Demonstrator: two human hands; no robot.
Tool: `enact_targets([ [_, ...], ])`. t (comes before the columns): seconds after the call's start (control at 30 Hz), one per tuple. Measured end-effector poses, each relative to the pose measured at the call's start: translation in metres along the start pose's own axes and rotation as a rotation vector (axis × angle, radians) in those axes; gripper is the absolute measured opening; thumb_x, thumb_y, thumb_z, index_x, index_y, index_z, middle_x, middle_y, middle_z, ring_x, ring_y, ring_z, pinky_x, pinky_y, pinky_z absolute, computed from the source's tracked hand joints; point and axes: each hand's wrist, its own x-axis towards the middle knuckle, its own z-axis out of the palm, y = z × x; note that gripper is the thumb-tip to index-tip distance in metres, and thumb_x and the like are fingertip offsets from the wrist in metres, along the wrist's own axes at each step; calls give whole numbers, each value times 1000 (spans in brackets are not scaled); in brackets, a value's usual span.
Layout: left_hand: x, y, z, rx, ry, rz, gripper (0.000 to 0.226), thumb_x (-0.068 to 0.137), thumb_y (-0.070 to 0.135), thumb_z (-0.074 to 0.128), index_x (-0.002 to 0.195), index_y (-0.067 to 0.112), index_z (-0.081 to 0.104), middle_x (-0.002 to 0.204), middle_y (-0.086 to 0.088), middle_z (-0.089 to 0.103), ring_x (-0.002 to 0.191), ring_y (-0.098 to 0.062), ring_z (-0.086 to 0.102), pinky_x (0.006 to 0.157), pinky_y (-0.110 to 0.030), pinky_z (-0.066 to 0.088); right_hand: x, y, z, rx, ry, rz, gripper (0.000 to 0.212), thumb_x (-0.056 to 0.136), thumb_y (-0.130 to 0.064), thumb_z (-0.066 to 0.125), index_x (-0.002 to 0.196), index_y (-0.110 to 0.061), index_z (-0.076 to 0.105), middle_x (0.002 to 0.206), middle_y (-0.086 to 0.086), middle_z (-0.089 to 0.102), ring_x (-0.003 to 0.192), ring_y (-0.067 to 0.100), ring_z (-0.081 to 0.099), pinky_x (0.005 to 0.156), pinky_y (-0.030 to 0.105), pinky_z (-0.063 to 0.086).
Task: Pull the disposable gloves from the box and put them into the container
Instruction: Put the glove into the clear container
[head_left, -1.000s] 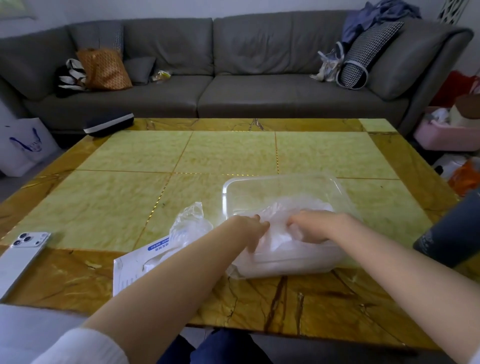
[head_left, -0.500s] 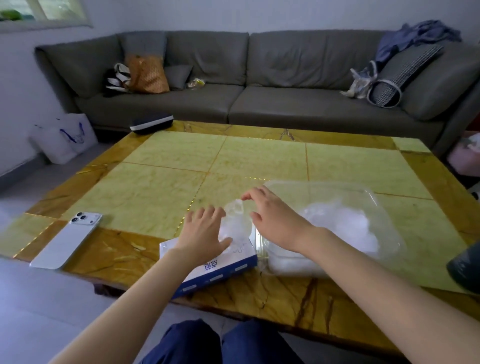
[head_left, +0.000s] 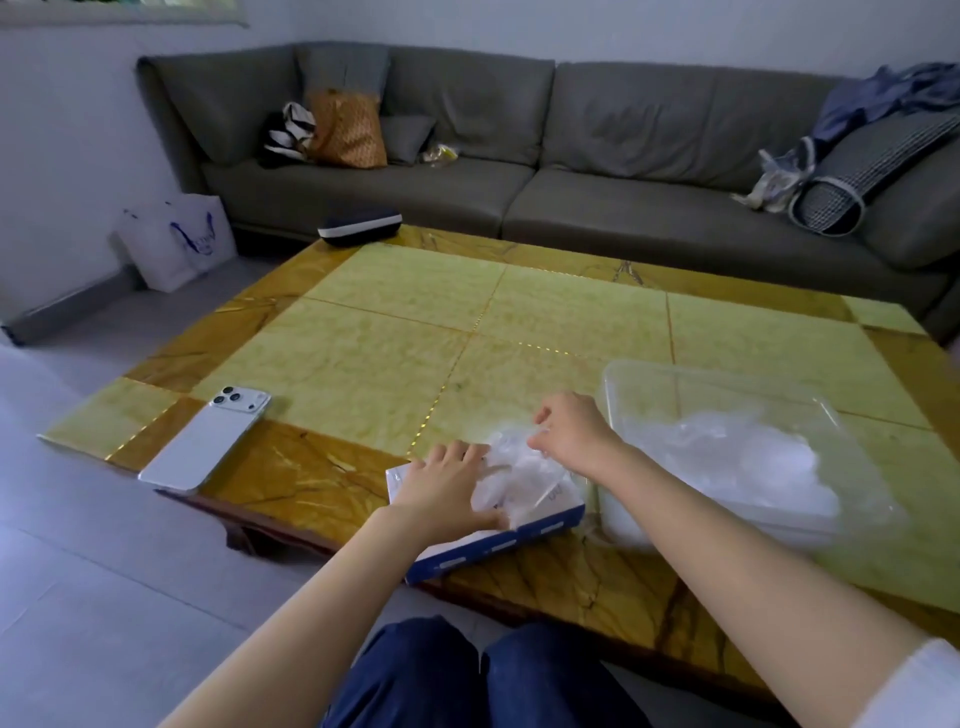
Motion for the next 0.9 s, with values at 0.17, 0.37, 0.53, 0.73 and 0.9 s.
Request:
enact_targets([
  [0.17,-1,-6,-2,-23,-52,28,102,78,54,66,151,18,6,152,-3,25,138,-24,25,112,-41,27,10,2,-15,-12,176,-86,6,85,-6,63,87,-3,68,91,12,68,85,24,64,79,34,52],
  [0.37,2,-2,-4,-5,-95,2,106,78,53,67,152,18,0,154,-4,21,140,-26,22,113,-43,26,7,-1,-44,6,364,-195,7,89,-6,62,91,-2,67,89,9,65,81,18,58,72,24,43],
  [0.53,0,-1,-7,-9,-101,-4,102,78,53,67,152,18,7,154,-3,22,140,-25,23,113,-40,23,-2,-9,-89,-27,568,-260,7,91,-9,61,91,-4,65,85,7,63,78,19,56,68,25,41],
  [0.73,-8,10,-27,73,-107,2,78,91,42,55,150,13,12,154,-7,24,142,-25,19,115,-40,17,-23,7,-90,-80,578,-238,16,91,-5,56,106,-3,60,96,11,63,83,23,56,71,26,45],
  [0.9,-24,48,-61,-108,93,91,65,99,39,40,152,18,9,155,-2,23,141,-20,23,113,-35,21,-30,13,-90,-77,508,-156,19,91,-2,51,109,-3,58,94,9,56,77,18,48,66,22,36],
])
